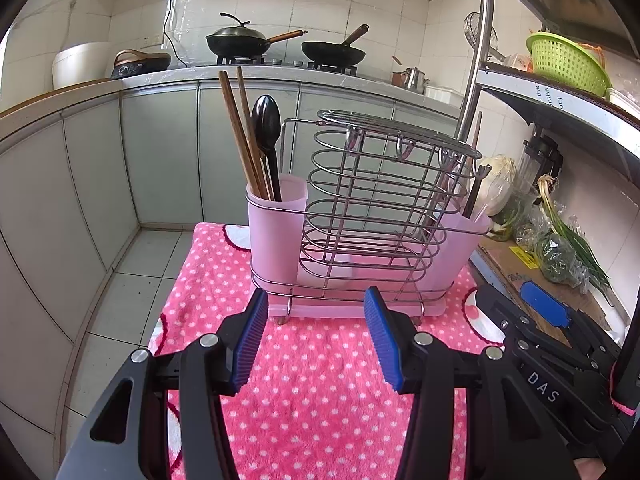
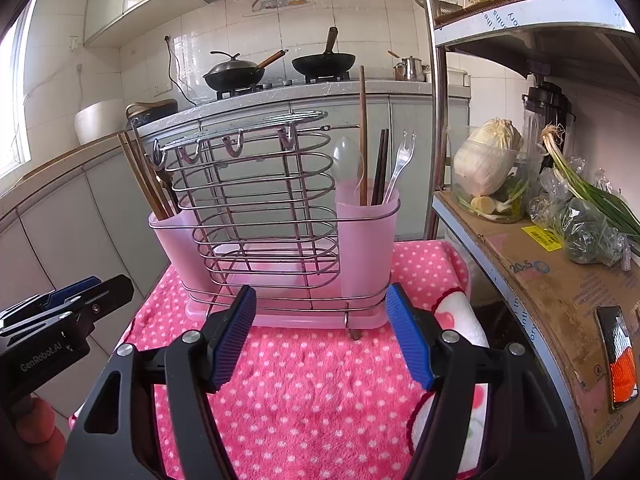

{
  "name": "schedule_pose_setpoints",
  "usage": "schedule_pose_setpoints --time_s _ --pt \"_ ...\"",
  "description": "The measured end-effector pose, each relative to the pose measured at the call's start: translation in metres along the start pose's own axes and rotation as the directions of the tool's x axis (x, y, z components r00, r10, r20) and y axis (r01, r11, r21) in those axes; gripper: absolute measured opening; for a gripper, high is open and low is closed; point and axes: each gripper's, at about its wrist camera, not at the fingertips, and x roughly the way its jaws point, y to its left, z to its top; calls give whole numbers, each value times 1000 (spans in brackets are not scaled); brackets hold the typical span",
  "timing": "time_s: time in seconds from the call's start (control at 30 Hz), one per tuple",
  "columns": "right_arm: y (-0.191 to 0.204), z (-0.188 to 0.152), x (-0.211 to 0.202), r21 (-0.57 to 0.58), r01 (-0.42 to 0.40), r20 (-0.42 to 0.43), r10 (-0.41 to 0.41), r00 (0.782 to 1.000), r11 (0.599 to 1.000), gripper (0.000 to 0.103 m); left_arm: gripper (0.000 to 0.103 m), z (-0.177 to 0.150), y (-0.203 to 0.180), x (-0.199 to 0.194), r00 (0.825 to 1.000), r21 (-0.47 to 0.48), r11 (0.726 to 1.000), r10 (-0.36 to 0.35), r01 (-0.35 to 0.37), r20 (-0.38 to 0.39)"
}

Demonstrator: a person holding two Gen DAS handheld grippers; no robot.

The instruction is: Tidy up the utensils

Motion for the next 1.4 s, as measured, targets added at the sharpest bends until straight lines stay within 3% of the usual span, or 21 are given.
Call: schedule_pose_setpoints --time_s 1.4 --pt "-3 0 -2 8 -4 4 4 1000 1000 68 49 -2 -4 -3 1000 7 1000 -3 3 1"
